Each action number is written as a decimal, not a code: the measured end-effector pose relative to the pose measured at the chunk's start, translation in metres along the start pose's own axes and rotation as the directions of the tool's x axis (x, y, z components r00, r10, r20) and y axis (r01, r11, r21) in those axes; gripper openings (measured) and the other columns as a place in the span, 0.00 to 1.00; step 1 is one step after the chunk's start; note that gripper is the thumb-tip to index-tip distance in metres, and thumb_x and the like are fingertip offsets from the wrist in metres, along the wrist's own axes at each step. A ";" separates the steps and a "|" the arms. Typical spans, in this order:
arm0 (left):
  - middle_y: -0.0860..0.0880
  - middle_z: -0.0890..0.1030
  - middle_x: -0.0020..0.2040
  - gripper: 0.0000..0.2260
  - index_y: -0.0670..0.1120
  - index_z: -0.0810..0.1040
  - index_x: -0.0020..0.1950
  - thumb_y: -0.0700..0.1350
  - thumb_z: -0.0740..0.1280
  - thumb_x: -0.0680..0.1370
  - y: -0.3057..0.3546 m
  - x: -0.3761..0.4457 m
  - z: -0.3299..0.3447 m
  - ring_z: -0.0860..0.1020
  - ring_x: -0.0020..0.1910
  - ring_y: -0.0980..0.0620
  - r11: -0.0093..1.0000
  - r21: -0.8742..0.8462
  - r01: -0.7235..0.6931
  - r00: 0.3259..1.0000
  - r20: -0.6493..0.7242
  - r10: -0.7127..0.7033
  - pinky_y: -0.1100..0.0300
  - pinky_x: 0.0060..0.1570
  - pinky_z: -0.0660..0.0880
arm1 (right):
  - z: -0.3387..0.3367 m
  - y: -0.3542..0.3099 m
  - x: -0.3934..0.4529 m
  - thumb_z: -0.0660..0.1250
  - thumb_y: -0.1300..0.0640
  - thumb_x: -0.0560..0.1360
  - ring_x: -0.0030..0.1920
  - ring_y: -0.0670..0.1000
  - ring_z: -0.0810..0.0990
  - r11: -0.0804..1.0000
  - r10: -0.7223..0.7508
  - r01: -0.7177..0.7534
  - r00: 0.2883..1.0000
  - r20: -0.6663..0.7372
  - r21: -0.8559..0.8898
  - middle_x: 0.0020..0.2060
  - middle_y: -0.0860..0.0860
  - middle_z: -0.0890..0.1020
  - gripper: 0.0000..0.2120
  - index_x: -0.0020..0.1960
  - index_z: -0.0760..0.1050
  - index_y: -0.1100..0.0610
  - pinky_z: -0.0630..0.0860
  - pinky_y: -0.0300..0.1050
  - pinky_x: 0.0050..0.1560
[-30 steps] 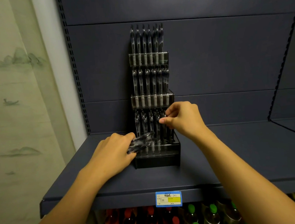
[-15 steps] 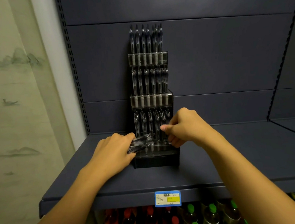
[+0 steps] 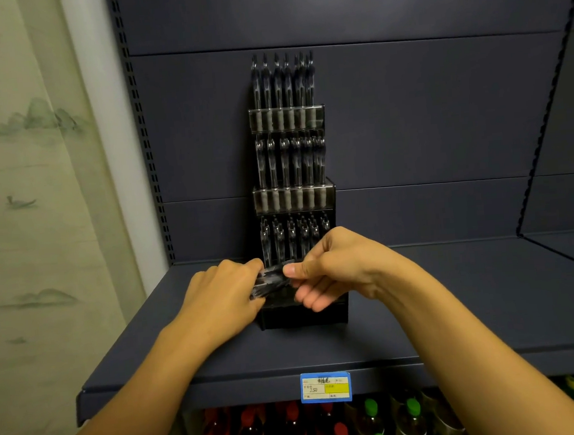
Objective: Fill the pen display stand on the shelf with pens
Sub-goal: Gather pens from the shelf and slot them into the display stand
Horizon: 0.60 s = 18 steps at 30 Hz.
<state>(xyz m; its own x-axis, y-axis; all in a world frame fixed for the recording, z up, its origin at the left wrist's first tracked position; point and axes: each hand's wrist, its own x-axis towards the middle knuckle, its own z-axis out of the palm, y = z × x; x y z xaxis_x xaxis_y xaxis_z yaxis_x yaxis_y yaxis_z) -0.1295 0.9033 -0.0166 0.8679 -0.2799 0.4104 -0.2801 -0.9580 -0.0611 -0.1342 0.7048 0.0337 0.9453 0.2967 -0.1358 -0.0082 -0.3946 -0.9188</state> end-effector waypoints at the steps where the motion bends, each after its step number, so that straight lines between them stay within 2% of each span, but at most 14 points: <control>1: 0.55 0.73 0.42 0.07 0.54 0.69 0.52 0.53 0.66 0.79 -0.001 -0.001 0.000 0.78 0.44 0.48 1.000 -0.001 0.001 1.000 0.001 -0.001 0.55 0.36 0.67 | 0.000 0.000 0.000 0.75 0.57 0.75 0.33 0.54 0.84 1.000 0.000 0.000 1.000 -0.010 0.009 0.36 0.61 0.86 0.10 0.44 0.83 0.66 0.84 0.45 0.36; 5: 0.53 0.78 0.46 0.08 0.54 0.71 0.54 0.54 0.66 0.79 -0.004 -0.003 0.000 0.79 0.45 0.48 1.000 -0.019 0.004 1.000 0.007 -0.004 0.55 0.36 0.69 | -0.003 0.000 0.001 0.74 0.60 0.76 0.33 0.53 0.83 0.999 -0.016 0.018 0.999 -0.047 0.044 0.36 0.61 0.85 0.07 0.42 0.82 0.64 0.83 0.43 0.34; 10: 0.53 0.79 0.46 0.10 0.54 0.70 0.55 0.55 0.67 0.79 -0.008 -0.003 0.002 0.78 0.44 0.49 0.998 -0.061 0.013 1.000 0.010 -0.013 0.53 0.40 0.76 | -0.011 0.001 0.003 0.75 0.61 0.75 0.34 0.53 0.84 0.996 -0.036 0.043 0.996 -0.084 0.085 0.36 0.60 0.85 0.07 0.41 0.82 0.63 0.82 0.44 0.35; 14: 0.54 0.75 0.43 0.10 0.54 0.69 0.55 0.54 0.67 0.79 -0.013 -0.004 0.004 0.77 0.43 0.49 0.995 -0.093 0.037 0.999 0.012 -0.036 0.54 0.38 0.72 | -0.026 0.001 -0.001 0.74 0.62 0.75 0.34 0.55 0.84 0.982 -0.049 0.078 0.985 -0.167 0.172 0.37 0.62 0.85 0.06 0.44 0.82 0.65 0.82 0.46 0.36; 18: 0.54 0.75 0.43 0.10 0.53 0.69 0.57 0.53 0.66 0.80 -0.015 -0.006 0.005 0.76 0.41 0.49 0.995 -0.085 0.045 0.999 0.013 -0.044 0.56 0.36 0.69 | -0.044 -0.001 -0.001 0.68 0.67 0.76 0.36 0.57 0.85 0.919 -0.111 0.201 0.957 -0.267 0.339 0.40 0.62 0.85 0.04 0.44 0.81 0.65 0.85 0.50 0.41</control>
<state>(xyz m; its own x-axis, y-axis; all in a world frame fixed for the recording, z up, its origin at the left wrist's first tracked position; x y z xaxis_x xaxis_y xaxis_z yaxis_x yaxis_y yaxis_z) -0.1282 0.9188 -0.0222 0.8847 -0.2385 0.4006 -0.2750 -0.9608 0.0352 -0.1211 0.6668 0.0510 0.9929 0.0958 0.0706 0.0717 -0.0082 -0.9974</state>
